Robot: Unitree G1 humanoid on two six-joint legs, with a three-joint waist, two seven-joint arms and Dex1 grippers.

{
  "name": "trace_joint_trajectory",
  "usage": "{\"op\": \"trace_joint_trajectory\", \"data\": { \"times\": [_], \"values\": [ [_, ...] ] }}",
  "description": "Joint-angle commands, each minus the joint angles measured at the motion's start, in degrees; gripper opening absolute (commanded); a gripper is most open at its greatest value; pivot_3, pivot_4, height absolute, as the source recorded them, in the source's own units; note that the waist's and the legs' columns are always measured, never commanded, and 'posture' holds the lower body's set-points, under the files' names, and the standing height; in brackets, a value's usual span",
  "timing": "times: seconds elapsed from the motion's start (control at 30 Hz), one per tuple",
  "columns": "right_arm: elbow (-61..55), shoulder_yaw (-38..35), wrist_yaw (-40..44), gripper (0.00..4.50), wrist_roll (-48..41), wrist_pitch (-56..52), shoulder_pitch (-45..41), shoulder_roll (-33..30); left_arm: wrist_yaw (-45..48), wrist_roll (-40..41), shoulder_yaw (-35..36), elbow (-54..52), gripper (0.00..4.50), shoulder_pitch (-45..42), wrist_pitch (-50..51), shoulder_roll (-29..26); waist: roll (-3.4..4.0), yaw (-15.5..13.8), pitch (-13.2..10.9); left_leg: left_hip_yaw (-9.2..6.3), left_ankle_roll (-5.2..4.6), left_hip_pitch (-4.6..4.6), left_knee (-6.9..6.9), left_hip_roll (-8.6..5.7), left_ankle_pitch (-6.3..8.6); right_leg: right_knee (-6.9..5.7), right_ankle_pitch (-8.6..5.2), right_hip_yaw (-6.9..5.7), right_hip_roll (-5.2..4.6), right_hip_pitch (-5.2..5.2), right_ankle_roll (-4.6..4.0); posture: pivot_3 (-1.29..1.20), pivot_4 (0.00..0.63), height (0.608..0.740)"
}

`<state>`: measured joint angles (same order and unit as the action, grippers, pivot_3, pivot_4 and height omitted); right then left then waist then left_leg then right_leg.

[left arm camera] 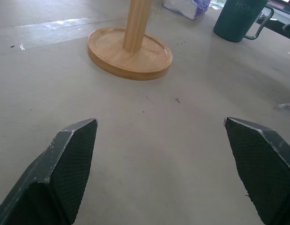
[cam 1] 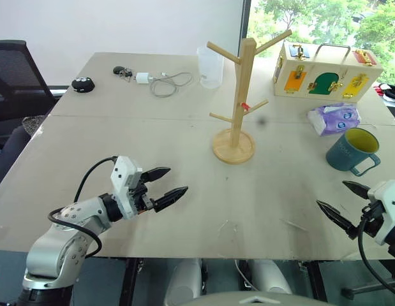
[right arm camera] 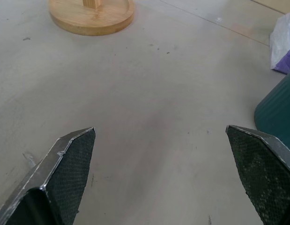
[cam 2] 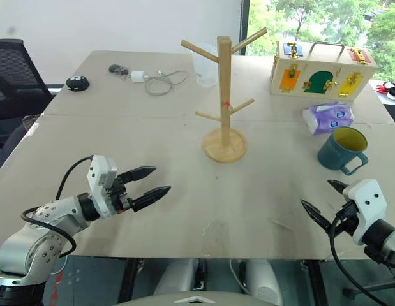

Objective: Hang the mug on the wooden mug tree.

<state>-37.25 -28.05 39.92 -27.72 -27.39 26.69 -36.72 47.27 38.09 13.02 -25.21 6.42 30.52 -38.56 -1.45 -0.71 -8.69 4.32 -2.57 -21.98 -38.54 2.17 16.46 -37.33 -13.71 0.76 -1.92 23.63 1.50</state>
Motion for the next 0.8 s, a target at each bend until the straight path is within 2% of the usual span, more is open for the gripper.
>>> {"op": "trace_joint_trajectory", "data": {
  "times": [0.03, 0.13, 0.17, 0.33, 0.6, 0.63, 0.67, 0.8],
  "values": [
    [-0.84, -0.57, -4.98, 4.50, 1.21, 0.75, -2.60, 2.40, 2.45, 1.80, 1.44, -2.31, 4.45, -2.07, -0.97, -1.59, -0.02, 0.00, -0.01, 0.00, 0.00, 0.00, 0.00, 0.00, 0.00, 0.00, 0.00, 0.00, 0.00, 0.00, 0.00, 0.00, 0.150, 0.740],
    [-1.25, 0.24, -18.00, 4.50, 10.45, -4.49, -6.78, 4.03, 9.66, 6.09, 1.77, -4.62, 4.45, -4.94, -1.82, -4.22, -0.12, 0.02, -0.08, -0.04, 0.02, 0.00, -0.02, 0.01, -0.01, -0.03, -0.02, -0.04, 0.03, 0.01, 0.03, 0.00, 0.150, 0.740],
    [-1.42, 0.10, -20.04, 4.50, 12.24, -6.38, -7.33, 4.14, 11.74, 6.90, 1.50, -5.40, 4.45, -5.51, -2.24, -4.89, -0.04, 0.02, -0.07, -0.02, 0.03, -0.06, -0.10, 0.02, -0.02, -0.06, -0.02, -0.03, 0.03, 0.08, 0.04, 0.00, 0.150, 0.740],
    [-0.39, 0.07, -25.70, 4.50, 14.68, -12.10, -10.23, 6.34, 16.38, 8.78, -1.24, -7.58, 4.45, -9.42, -2.57, -6.73, 0.07, -0.02, 0.00, 0.13, 0.04, -0.03, -0.06, -0.05, -0.03, -0.08, 0.01, 0.05, 0.01, 0.08, -0.02, 0.00, 0.150, 0.740],
    [1.22, -0.16, -33.17, 4.50, 15.29, -17.64, -16.83, 13.73, 16.19, 9.07, -4.30, -9.04, 4.45, -13.04, -1.60, -6.65, 0.11, 0.33, -0.02, 0.17, 0.04, 0.02, 0.04, -0.04, -0.03, -0.07, 0.01, 0.16, 0.33, 0.08, 0.01, 0.00, 0.150, 0.740],
    [1.59, 0.12, -33.87, 4.02, 15.93, -17.58, -17.28, 14.27, 15.98, 9.22, -4.49, -9.16, 4.50, -13.41, -1.45, -6.65, 0.11, 0.34, -0.02, 0.17, 0.04, 0.02, 0.04, -0.04, -0.03, -0.07, 0.01, 0.15, 0.34, 0.09, 0.01, 0.00, 0.150, 0.740],
    [1.81, 0.22, -34.57, 3.90, 16.25, -17.68, -17.72, 14.92, 15.73, 9.49, -4.60, -9.41, 4.50, -13.77, -1.23, -6.65, 0.11, 0.34, -0.02, 0.18, 0.04, 0.02, 0.04, -0.04, -0.03, -0.07, 0.01, 0.15, 0.34, 0.09, 0.00, 0.00, 0.150, 0.740],
    [4.29, 0.79, -37.14, 3.90, 17.96, -15.89, -19.48, 16.97, 15.28, 10.12, -4.84, -10.61, 4.50, -14.71, -0.51, -7.00, 0.11, 0.40, -0.02, 0.19, 0.04, 0.01, 0.04, -0.04, -0.03, -0.06, -0.01, 0.15, 0.34, 0.09, 0.03, 0.00, 0.150, 0.740]
  ]
}}
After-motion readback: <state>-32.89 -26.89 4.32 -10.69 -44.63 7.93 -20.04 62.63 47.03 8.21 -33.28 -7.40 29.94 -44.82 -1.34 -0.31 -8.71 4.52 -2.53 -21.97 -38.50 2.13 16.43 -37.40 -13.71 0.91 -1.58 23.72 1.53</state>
